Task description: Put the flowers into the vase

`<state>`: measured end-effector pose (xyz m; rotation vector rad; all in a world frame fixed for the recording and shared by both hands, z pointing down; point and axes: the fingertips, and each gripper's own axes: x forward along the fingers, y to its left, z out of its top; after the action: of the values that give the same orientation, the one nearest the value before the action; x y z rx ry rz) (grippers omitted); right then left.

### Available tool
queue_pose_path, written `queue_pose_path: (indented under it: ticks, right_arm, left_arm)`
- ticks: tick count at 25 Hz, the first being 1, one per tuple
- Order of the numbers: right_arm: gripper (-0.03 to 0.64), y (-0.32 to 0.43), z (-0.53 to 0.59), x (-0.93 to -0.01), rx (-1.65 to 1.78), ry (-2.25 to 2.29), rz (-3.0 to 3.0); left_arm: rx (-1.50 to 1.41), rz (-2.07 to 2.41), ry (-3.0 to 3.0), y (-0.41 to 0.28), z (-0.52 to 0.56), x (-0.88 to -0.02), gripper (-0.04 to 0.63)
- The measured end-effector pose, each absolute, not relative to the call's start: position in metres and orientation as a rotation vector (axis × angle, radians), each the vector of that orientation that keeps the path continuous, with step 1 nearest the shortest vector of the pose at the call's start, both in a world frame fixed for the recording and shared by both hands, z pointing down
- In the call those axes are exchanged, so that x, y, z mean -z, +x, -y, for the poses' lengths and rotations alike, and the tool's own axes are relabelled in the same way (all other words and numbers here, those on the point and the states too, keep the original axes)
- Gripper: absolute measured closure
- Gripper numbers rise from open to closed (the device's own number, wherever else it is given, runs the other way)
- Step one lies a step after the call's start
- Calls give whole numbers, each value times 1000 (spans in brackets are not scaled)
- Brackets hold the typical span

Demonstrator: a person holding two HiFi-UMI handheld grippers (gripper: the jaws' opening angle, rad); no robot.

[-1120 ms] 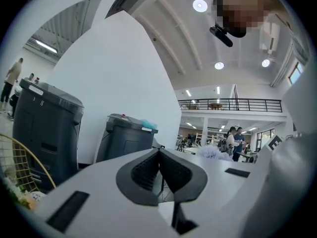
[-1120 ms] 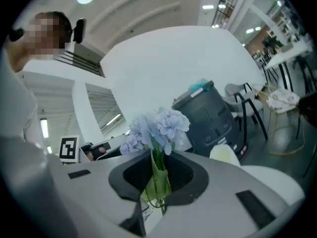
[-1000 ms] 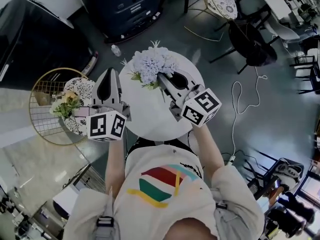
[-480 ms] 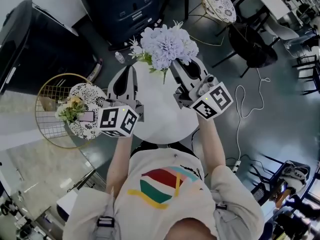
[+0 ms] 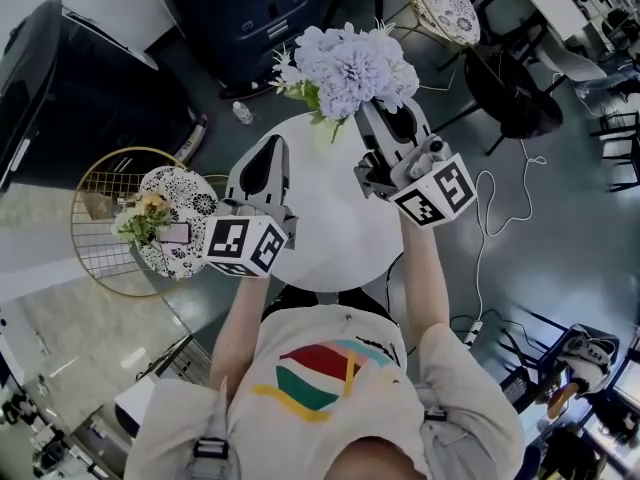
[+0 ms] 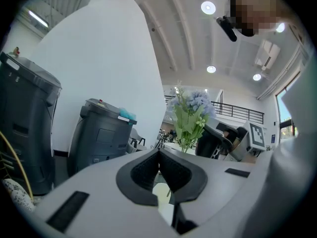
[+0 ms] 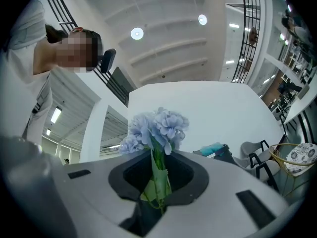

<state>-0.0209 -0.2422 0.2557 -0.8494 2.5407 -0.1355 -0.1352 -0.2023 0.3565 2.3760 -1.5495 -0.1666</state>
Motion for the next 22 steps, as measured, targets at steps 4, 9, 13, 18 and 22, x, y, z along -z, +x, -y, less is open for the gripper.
queue_pose_path:
  ticks: [4, 9, 13, 18, 22]
  right_arm:
    - [546, -22, 250, -263, 120, -846, -2530]
    - [546, -22, 246, -274, 153, -827, -2548]
    - [545, -19, 273, -302, 179, -843, -2562]
    - [545, -22, 288, -343, 267, -855, -2563]
    - [545, -15, 288, -358, 226, -879, -2607]
  left_arm:
    - [135, 1555, 2351, -143, 202, -371, 589]
    - [119, 1543, 2313, -147, 201, -376, 589]
    - [105, 1520, 2291, -146, 233, -397, 589]
    - [62, 1497, 2259, -147, 243, -421, 589]
    - [47, 1476, 2237, -134, 249, -435, 589]
